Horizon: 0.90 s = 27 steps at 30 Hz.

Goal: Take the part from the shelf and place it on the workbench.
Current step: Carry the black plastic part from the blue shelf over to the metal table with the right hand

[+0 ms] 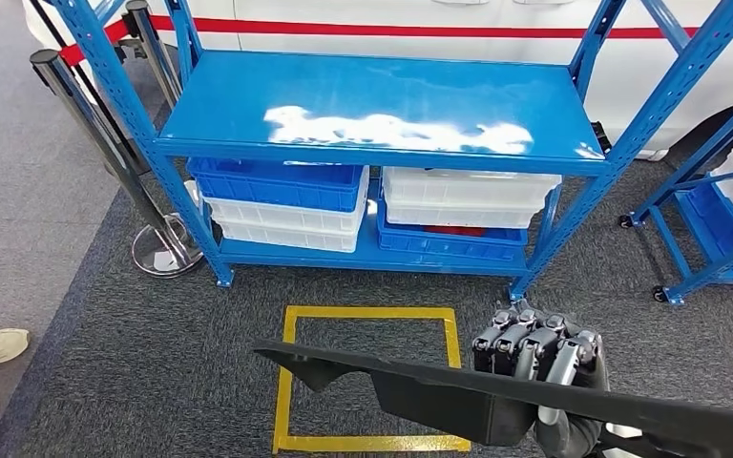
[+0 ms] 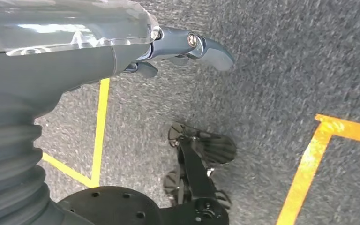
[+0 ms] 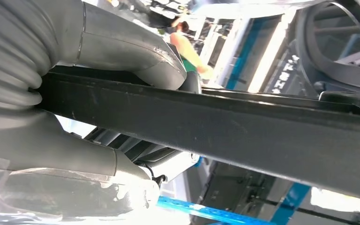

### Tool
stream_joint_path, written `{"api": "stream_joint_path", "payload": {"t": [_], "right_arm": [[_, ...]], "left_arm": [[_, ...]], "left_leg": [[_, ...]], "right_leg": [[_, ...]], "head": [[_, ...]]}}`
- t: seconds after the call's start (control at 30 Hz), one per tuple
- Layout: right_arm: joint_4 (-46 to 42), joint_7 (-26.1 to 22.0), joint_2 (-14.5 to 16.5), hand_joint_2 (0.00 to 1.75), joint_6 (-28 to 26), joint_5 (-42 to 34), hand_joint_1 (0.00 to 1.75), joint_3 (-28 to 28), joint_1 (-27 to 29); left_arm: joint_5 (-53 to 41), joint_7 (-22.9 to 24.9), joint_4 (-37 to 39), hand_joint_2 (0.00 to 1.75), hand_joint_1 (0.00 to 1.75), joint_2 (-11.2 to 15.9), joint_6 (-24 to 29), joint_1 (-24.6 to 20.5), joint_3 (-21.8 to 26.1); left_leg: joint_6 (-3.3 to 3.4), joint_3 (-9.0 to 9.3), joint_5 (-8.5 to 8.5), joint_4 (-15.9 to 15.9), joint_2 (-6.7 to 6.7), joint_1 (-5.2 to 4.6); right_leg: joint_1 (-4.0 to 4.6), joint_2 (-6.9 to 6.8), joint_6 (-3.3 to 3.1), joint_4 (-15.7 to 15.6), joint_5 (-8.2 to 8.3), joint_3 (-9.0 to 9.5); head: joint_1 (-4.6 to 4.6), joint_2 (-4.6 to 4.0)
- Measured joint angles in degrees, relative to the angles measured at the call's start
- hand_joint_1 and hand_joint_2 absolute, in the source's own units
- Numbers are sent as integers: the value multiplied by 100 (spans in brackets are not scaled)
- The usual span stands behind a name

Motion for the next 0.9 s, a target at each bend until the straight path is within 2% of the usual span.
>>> {"api": "stream_joint_path", "payload": {"t": [0.03, 0.07, 0.13, 0.17, 0.2, 0.3, 0.33, 0.37, 0.4, 0.47, 0.5, 0.53, 0.57, 0.6, 0.63, 0.7, 0.73, 0.8, 0.83, 0.9], "right_arm": [[-1, 0, 0, 175, 2, 30, 169, -7, 8], [-1, 0, 0, 175, 1, 51, 169, -10, 11], [-15, 0, 0, 175, 1, 71, 169, -25, 9], [-27, 0, 1, 175, 1, 74, 169, -33, 7], [-39, -1, 2, 175, -1, 77, 169, -41, 6], [-59, -1, 6, 175, -26, 87, 169, -51, 6], [-69, -1, 8, 175, -48, 90, 169, -53, -4], [-79, -1, 11, 175, -73, 88, 169, -54, -20], [-87, -1, 15, 175, -102, 83, 169, -54, -36], [-91, -1, 19, 175, -158, 69, 169, -51, -59], [-92, 0, 20, 175, -180, 64, 169, -47, -60], [-92, 0, 20, 175, -196, 61, 169, -43, -62], [-94, 0, 20, 175, -205, 64, 169, -39, -66], [-99, 0, 20, 175, -214, 68, 169, -37, -74], [-111, 0, 19, 175, -222, 75, 169, -36, -88], [-150, 0, 17, 175, -231, 91, 169, -36, -132], [-170, -1, 16, 175, -229, 109, 169, -36, -149], [-192, -1, 15, 175, -218, 193, 169, -36, -162], [-193, -1, 17, 175, -210, 254, 169, -34, -164], [-189, 1, 43, 175, -213, 393, 169, -1, -191]], "left_arm": [[-8, 0, 0, 175, 0, -1, -8, 2, 0], [-15, 0, 0, 175, 0, -2, -13, 2, 0], [-26, -2, 0, 175, 0, -10, -18, 1, 0], [-30, -4, 0, 175, 0, -16, -20, 0, 0], [-32, -6, 0, 175, 0, -20, -22, -1, 0], [-37, -8, 0, 175, 0, -26, -27, -7, 0], [-42, -10, 0, 175, 0, -26, -29, -10, 0], [-46, -11, 0, 175, 0, -27, -33, -11, 0], [-49, -8, 0, 175, 0, -28, -38, -10, 0], [-45, 21, 0, 175, 0, -31, -44, -7, 4], [-43, 45, 0, 175, 0, -30, -44, -5, 8], [-40, 68, 0, 175, 0, -28, -38, -4, 14], [-39, 86, 0, 175, 0, -26, -26, -4, 23], [-42, 99, 0, 175, 0, -22, -4, -8, 32], [-46, 107, 0, 175, 0, -20, 24, -13, 41], [-58, 116, 0, 175, 0, -14, 100, -23, 54], [-62, 121, 0, 175, 0, -10, 148, -29, 61], [-55, 138, 0, 175, 0, -3, 253, -48, 90], [-48, 154, -1, 175, 0, 1, 313, -59, 111], [-40, 177, -2, 175, 0, 7, 423, -70, 154]], "left_leg": [[0, -31, 12, 15, 8, -7], [-2, -47, 18, 28, 17, -14], [-15, -53, 22, 45, 42, -41], [-32, -62, 27, 54, 57, -55], [-54, -73, 32, 61, 77, -65], [-142, -93, 31, 68, 137, -66], [-171, -124, -39, 141, 113, -65], [-197, -195, -165, 307, 70, -60], [-221, -328, -353, 611, 15, -46], [-260, -666, -708, 1381, -42, -15], [-279, -781, -777, 1648, -48, 1], [-293, -796, -726, 1696, -49, 17], [-305, -709, -574, 1526, -54, 34], [-316, -533, -359, 1169, -93, 57], [-324, -355, -195, 795, -195, 79], [-303, -138, -59, 296, -376, 101], [-279, -131, -81, 244, -415, 95], [-212, -150, -58, 222, -330, 90], [-174, -151, -36, 203, -274, 93], [-105, -158, 1, 165, -152, 102]], "right_leg": [[2, -1, -6, -44, 60, 76], [6, -6, -26, -304, 205, 261], [41, -67, -108, -1096, 484, 745], [64, -100, -151, -1389, 554, 901], [87, -121, -186, -1551, 571, 973], [87, -63, -266, -1638, 610, 954], [66, -38, -300, -1675, 640, 957], [43, -18, -334, -1712, 672, 958], [29, 5, -355, -1731, 694, 954], [29, 66, -375, -1720, 711, 920], [29, 103, -375, -1704, 713, 905], [26, 144, -372, -1683, 713, 893], [21, 190, -365, -1660, 709, 884], [15, 239, -349, -1629, 700, 874], [15, 288, -325, -1588, 686, 851], [17, 391, -250, -1494, 677, 761], [16, 437, -207, -1469, 691, 714], [-2, 516, -130, -1462, 728, 656], [-3, 478, -101, -1413, 691, 623], [-2, 291, -58, -1017, 433, 434]], "head": [[0, 0], [1, 0], [-1, 0], [-1, 0], [-3, 0], [-4, 0], [-5, 0], [-9, 0], [-11, 0], [-13, 0], [-13, 0], [-13, 0], [-13, 0], [-13, 0], [-11, 0], [-7, 0], [-5, 0], [-5, 0], [-1, 0], [19, 0]]}}
